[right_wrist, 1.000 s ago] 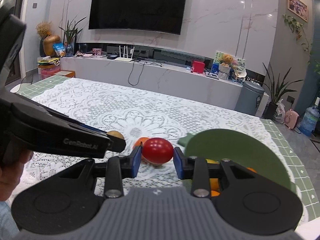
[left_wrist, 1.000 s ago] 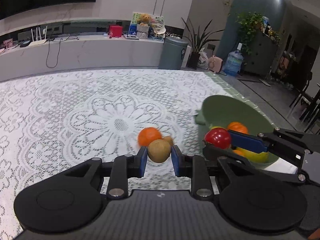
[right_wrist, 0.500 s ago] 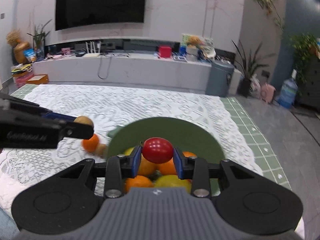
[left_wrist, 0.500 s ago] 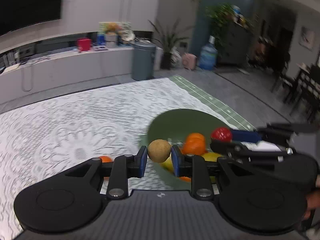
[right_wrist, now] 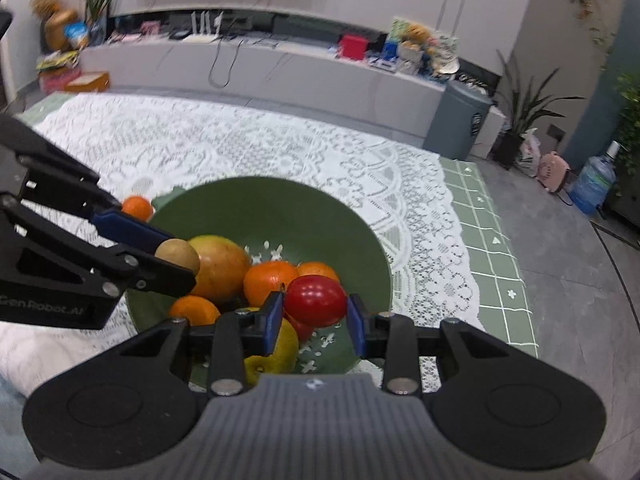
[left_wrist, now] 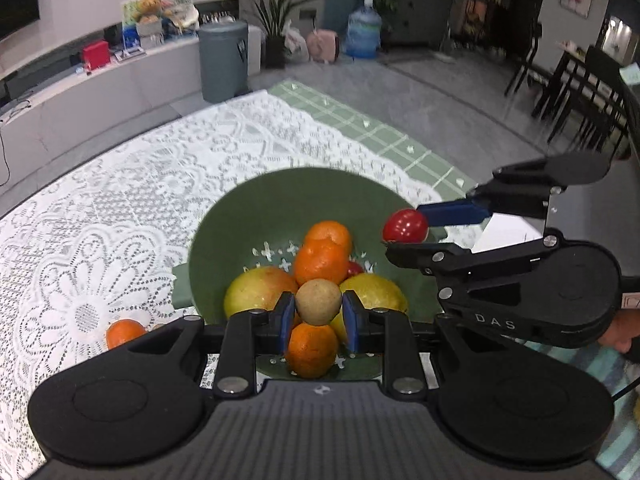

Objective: Organize fruits
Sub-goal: 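Carry the tan fruit in the left gripper while the right gripper carries the tomato over the colander, then open the left gripper to drop the tan fruit while the right gripper releases the tomato into the colander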

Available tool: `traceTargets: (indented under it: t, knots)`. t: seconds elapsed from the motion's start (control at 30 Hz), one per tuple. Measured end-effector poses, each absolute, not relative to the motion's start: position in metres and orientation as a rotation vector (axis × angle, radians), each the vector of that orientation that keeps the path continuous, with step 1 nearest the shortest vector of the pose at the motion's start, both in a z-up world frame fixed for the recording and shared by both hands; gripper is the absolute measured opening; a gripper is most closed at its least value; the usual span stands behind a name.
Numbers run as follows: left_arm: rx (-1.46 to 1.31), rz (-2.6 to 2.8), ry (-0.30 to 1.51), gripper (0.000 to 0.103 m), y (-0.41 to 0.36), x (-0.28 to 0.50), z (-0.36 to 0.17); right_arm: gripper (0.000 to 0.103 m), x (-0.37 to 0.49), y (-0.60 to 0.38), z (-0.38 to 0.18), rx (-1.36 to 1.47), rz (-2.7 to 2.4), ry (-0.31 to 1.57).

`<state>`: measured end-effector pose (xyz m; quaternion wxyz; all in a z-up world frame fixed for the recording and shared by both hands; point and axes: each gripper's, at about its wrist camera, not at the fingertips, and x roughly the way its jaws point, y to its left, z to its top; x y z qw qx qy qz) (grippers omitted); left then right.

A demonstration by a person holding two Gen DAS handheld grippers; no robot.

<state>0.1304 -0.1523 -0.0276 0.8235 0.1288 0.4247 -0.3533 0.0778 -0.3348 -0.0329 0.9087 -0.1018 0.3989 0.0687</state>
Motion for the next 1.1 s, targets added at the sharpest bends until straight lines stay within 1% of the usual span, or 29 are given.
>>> traceTargets:
  t: [0.3,0.67,1.0,1.1]
  knots:
    - [0.33,-0.759,0.986,0.029,-0.162,0.146,-0.043,0.032,0.096,-0.332,-0.048,-0.242,0.208,0.894]
    - [0.295,-0.785,1.078,0.029,-0.172,0.167,-0.061,0.032,0.112,-0.336,-0.054,-0.234,0.197,0.953]
    - [0.287,-0.808,1.086,0.029,-0.175,0.173,-0.062,0.033,0.123,-0.344,-0.064,-0.217,0.179,1.01]
    - [0.303,-0.796,1.094,0.032,-0.177,0.174,-0.061,0.032,0.124,-0.344,-0.064,-0.22,0.177,1.01]
